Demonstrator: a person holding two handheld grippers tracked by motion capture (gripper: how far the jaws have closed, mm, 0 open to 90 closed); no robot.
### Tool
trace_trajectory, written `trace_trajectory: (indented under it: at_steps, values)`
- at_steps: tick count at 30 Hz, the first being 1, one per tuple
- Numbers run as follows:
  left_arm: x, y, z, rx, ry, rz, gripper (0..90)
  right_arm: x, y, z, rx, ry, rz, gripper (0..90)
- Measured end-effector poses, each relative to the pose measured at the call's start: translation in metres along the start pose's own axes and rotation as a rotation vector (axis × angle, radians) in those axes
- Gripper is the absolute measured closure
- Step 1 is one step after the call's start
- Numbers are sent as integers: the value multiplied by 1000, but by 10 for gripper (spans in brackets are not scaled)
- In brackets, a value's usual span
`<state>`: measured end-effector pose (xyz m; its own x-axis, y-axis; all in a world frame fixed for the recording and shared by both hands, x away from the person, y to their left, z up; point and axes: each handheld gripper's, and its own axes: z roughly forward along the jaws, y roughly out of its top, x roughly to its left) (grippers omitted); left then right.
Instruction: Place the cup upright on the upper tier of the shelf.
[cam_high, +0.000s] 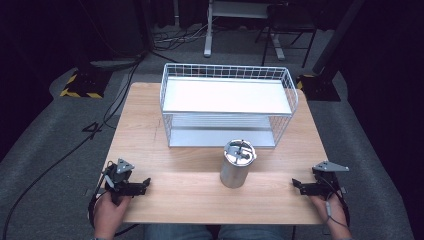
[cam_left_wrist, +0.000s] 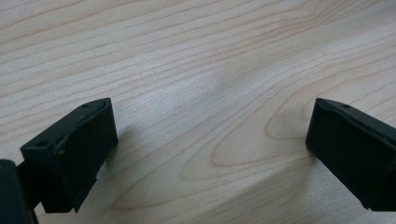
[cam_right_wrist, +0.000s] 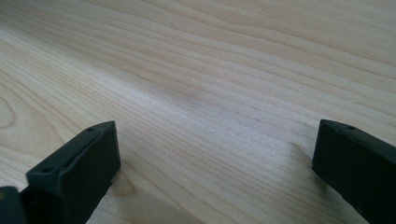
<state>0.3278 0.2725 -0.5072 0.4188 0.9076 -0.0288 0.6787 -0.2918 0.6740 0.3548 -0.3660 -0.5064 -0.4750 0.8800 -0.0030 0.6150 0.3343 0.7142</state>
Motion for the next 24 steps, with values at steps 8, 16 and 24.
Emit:
trace_trajectory:
  at_steps: [8, 16, 24]
  values:
    - [0, 0, 0, 1, 0, 0, 25, 0, 0, 0, 0, 2, 2, 16]
    - [0, 0, 0, 0, 0, 0, 24, 0, 0, 0, -1, 2, 2, 22]
    - [0, 0, 0, 1, 0, 1, 24, 0, -1, -2, -9, 14, -9, 50]
